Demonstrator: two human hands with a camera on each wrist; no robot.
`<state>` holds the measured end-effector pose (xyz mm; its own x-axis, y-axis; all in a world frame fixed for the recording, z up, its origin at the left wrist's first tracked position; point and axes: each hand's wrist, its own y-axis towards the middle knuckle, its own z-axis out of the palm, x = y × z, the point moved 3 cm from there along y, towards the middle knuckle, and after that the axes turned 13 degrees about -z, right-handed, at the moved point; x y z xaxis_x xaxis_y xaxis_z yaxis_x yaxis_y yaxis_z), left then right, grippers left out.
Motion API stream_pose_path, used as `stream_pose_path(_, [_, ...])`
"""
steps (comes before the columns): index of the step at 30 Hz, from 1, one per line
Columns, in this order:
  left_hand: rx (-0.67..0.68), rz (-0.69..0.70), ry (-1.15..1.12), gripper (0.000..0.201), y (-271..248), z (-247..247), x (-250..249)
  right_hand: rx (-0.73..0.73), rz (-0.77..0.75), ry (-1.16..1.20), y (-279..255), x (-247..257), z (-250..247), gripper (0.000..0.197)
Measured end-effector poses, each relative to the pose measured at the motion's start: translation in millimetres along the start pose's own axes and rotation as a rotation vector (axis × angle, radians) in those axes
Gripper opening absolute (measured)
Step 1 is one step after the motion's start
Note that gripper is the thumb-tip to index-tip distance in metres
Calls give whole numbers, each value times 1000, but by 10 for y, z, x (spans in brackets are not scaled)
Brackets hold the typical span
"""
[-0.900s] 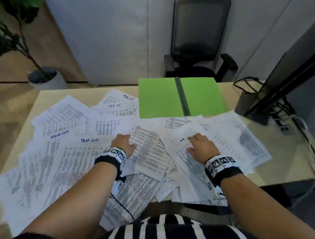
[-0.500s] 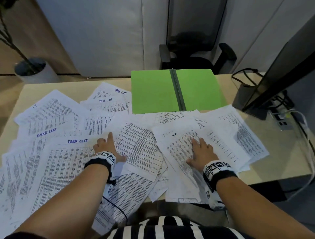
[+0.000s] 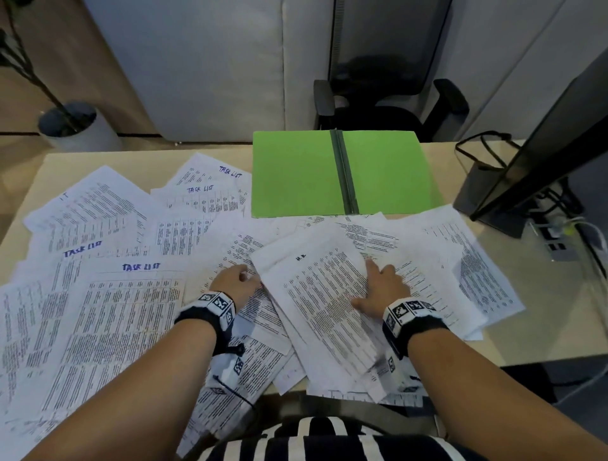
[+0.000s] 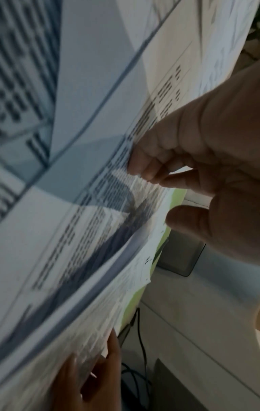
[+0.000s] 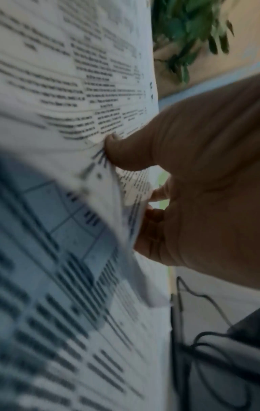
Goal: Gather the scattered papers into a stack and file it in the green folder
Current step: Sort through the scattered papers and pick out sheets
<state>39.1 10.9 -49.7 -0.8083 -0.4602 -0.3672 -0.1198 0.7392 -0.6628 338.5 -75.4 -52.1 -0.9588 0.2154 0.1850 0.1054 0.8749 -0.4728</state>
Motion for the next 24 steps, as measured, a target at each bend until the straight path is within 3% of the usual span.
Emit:
stream_pose_path(3, [43, -59, -136, 62, -15, 86, -41, -40, 9, 172, 92, 44, -10, 66])
stream_pose_path(6, [104, -114, -292, 60, -19, 98, -87, -199, -76, 408, 130, 80, -176, 30])
stream_pose_path(12, [209, -127, -581, 66, -57, 97, -161, -459, -153, 1139, 50, 53, -533, 23])
stream_pose_path(14, [216, -69, -557, 57, -117, 88, -213, -503, -124, 1223, 4, 68, -512, 27])
stream_pose_path(17, [273, -29, -548, 67, -95, 68, -231, -508, -36, 1134, -50, 89, -351, 24])
stream_pose_path(19, [210, -28, -510, 74, -2, 58, -202, -444, 7, 895, -60, 73, -219, 18])
stream_pose_path(22, [15, -42, -325, 53, 68, -12, -156, -410, 133, 579, -96, -84, -147, 17])
stream_pose_path(24, [-20, -77, -244, 48, 99, -26, -93, -408, 221, 439, -130, -271, -158, 25])
